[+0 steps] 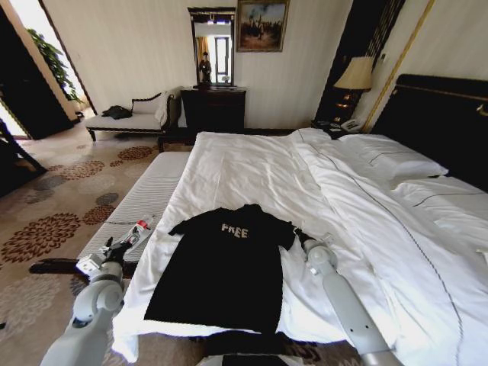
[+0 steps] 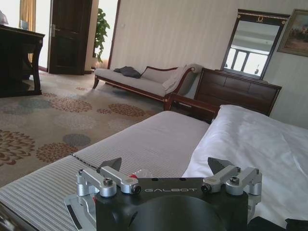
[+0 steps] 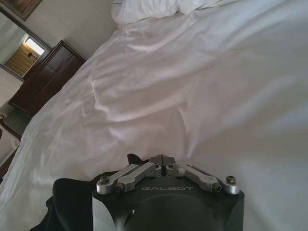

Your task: Fold the clothes on the bed.

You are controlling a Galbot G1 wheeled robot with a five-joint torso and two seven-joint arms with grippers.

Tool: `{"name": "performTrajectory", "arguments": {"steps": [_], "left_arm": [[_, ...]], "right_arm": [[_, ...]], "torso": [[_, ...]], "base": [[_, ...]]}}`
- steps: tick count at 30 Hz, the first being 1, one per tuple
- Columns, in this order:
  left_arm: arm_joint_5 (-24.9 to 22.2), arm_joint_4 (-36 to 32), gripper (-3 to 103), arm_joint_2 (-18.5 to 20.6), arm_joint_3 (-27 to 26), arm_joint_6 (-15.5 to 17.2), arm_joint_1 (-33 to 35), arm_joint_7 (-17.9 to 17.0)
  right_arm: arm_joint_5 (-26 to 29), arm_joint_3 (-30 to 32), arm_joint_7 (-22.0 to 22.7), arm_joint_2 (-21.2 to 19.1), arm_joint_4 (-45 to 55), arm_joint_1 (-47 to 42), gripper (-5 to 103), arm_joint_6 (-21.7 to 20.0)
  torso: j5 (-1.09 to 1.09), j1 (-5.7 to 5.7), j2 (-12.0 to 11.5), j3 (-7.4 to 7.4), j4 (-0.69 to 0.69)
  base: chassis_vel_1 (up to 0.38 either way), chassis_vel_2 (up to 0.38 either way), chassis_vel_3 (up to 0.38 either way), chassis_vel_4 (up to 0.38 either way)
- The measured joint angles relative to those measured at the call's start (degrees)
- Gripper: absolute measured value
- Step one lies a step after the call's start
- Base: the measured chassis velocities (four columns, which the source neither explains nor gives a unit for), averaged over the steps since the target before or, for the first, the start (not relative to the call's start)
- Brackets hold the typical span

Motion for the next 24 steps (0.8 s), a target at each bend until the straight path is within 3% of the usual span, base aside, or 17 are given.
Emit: {"name": "performTrajectory", "arguments": {"steps": [1, 18, 19, 22, 23, 24], "left_arm": [[0.0, 0.0, 100, 0.0, 0.0, 0.0, 0.1, 0.0], [0.5, -0.5, 100, -0.4, -0.3, -0.1, 0.6, -0.1], [0.5, -0.5, 100, -0.5, -0.2, -0.1, 0.6, -0.1], [0.6, -0.5, 100, -0.5, -0.2, -0.1, 0.6, -0.1], [0.6, -0.5, 100, -0.5, -0.1, -0.1, 0.6, -0.1], [0.6, -0.5, 100, -0.5, -0.1, -0.1, 0.6, -0.1]], "right_arm": [[0.0, 0.1, -0.1, 0.0, 0.1, -0.1, 1, 0.2], [-0.7, 1.2, -0.4, -1.0, 2.5, -1.8, -2, 0.7], [-0.9, 1.1, -0.2, -0.8, 2.5, -2.0, 9, 0.5], [-0.9, 1.0, -0.1, -0.5, 2.5, -2.3, 9, 0.3], [-0.9, 0.9, -0.1, -0.3, 2.6, -2.5, 19, 0.2], [-0.9, 0.9, -0.1, -0.1, 2.7, -2.6, 19, 0.2]], "torso": [[0.0, 0.0, 0.0, 0.0, 0.0], [0.0, 0.0, 0.0, 0.0, 0.0], [0.0, 0.0, 0.0, 0.0, 0.0], [0.0, 0.0, 0.0, 0.0, 0.0], [0.0, 0.0, 0.0, 0.0, 0.0], [0.0, 0.0, 0.0, 0.0, 0.0]], "base": [[0.0, 0.0, 0.0, 0.0], [0.0, 0.0, 0.0, 0.0], [0.0, 0.0, 0.0, 0.0], [0.0, 0.0, 0.0, 0.0], [0.0, 0.0, 0.0, 0.0], [0.0, 0.0, 0.0, 0.0]]}}
